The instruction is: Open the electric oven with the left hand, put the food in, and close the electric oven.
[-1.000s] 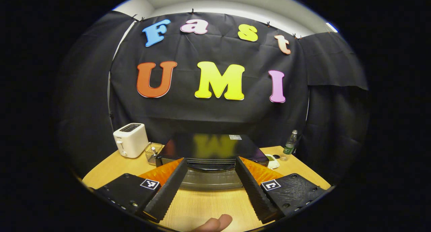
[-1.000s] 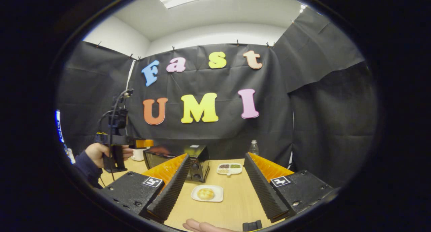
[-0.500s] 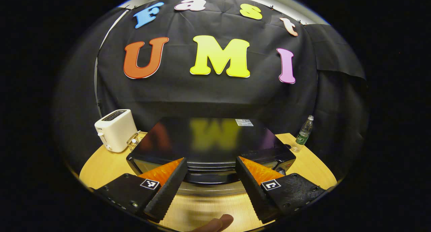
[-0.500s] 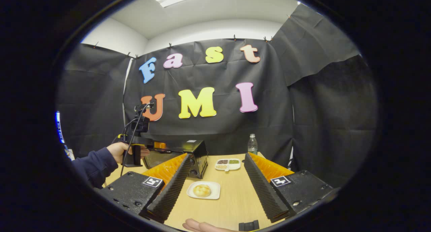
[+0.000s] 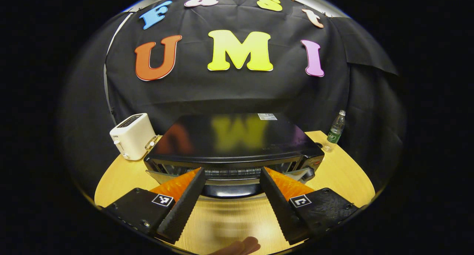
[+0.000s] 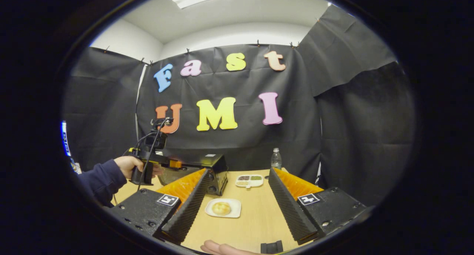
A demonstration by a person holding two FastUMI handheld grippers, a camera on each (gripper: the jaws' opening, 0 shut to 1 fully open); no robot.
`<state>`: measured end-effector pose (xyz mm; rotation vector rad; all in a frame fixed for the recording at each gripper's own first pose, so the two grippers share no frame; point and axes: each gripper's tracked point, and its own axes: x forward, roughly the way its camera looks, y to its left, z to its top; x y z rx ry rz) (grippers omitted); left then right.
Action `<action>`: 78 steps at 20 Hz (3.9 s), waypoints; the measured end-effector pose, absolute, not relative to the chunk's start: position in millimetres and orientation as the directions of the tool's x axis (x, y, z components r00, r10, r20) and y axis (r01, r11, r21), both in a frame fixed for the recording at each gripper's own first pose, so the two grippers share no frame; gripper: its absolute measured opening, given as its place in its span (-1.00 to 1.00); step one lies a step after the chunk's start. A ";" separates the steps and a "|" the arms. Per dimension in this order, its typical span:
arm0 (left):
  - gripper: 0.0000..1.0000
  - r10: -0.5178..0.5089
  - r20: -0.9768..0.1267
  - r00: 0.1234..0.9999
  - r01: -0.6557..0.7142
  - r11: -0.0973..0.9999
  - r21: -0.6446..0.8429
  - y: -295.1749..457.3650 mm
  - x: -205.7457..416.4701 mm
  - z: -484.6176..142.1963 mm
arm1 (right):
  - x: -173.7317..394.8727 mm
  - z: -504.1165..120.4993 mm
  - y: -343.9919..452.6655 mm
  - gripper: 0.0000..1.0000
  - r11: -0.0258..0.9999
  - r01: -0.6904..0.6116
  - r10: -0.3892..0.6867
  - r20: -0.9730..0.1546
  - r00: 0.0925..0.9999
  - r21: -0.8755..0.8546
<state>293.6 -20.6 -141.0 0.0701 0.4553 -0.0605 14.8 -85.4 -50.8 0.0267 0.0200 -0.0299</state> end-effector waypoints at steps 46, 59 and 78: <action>0.85 0.008 -0.090 0.996 -0.009 1.000 -0.015 14.7 101.3 -74.8 | 133.1 -177.8 -47.1 1.00 0.998 0.041 -0.027 -0.275 0.961 0.046; 0.88 0.016 0.005 1.000 -0.016 1.000 0.001 39.0 61.9 -0.1 | 213.2 -321.4 -16.4 1.00 0.996 -0.007 0.055 -0.543 0.838 0.091; 0.89 -0.041 -0.006 0.999 0.041 0.999 0.003 37.3 64.4 -8.6 | 210.4 -277.2 17.0 0.79 0.983 0.002 0.095 -0.522 0.847 0.182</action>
